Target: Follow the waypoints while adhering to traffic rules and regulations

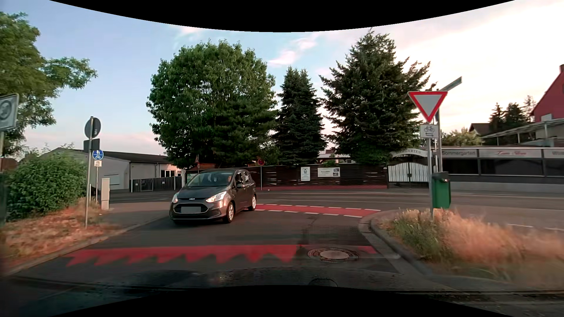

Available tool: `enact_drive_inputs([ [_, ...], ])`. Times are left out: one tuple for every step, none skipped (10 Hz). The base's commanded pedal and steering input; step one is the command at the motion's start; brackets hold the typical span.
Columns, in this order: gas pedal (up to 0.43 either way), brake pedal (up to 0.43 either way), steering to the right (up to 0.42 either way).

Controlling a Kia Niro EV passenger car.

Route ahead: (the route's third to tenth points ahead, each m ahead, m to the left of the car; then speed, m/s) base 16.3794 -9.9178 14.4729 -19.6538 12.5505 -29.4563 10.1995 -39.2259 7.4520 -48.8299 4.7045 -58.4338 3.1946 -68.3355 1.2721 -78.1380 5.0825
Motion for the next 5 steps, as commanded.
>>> enact_drive_inputs([
  [0.0, 0.238, -0.004],
  [0.0, 0.238, -0.001],
  [0.0, 0.238, 0.001],
  [0.0, 0.232, 0.003],
  [0.0, 0.226, 0.006],
])
